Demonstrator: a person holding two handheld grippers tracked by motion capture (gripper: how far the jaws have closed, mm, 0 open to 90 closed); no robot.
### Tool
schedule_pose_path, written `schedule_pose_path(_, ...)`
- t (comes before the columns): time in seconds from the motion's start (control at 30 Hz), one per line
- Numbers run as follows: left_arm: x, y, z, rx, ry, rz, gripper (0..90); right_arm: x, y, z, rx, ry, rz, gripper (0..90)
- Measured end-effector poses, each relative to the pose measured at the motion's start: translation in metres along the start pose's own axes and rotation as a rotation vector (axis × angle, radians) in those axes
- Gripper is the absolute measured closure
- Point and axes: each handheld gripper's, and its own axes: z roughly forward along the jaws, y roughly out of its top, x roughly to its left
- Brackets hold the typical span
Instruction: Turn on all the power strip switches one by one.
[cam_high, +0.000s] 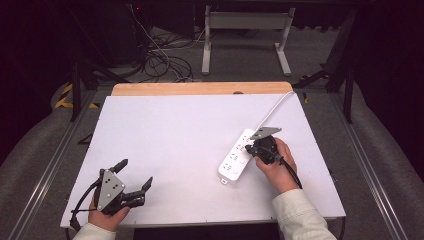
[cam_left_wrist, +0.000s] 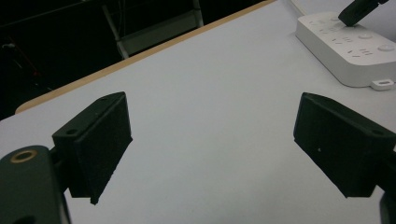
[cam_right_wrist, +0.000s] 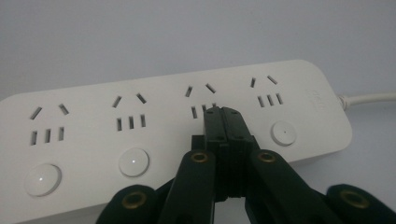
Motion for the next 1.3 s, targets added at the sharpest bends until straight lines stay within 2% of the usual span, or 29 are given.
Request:
schedule_pose_path(0.53,0.000,0.000,0.000,-0.001,-0.001,0.000,11.6,-0.001,-0.002,0.002,0.001,0.005,0.031,90.0)
schedule_pose_path(0.63,0.000,0.000,0.000,-0.002,0.003,0.011,11.6,-0.002,-0.003,0.002,-0.002,0.015,0.047,90.0)
schedule_pose_path(0.73,0.000,0.000,0.000,0.001,0.000,0.005,11.6,-0.001,-0.002,0.002,0.003,0.006,0.040,90.0)
schedule_pose_path(0.87,0.000,0.000,0.000,-0.002,0.005,0.012,11.6,-0.003,-0.004,0.002,-0.007,0.020,0.057,90.0)
schedule_pose_path(0.93,0.000,0.000,-0.001,-0.003,0.001,0.003,11.6,-0.001,-0.004,0.000,-0.031,-0.011,0.027,90.0)
schedule_pose_path(0.97,0.000,0.000,-0.001,-0.005,0.001,0.001,11.6,-0.001,-0.004,-0.004,-0.051,-0.008,0.024,90.0)
schedule_pose_path(1.03,0.001,0.000,0.000,-0.004,0.002,0.003,11.6,-0.002,-0.001,-0.016,-0.138,0.001,0.044,90.0)
schedule_pose_path(1.07,0.001,0.000,0.000,-0.004,0.002,0.001,11.6,-0.003,0.001,-0.022,-0.162,-0.002,0.049,90.0)
schedule_pose_path(1.17,0.001,0.000,0.000,-0.002,-0.001,0.003,11.6,-0.003,0.003,-0.029,-0.177,0.006,0.051,90.0)
schedule_pose_path(1.3,0.001,0.001,-0.001,-0.005,0.005,0.008,11.6,-0.002,0.003,-0.027,-0.164,0.004,0.045,90.0)
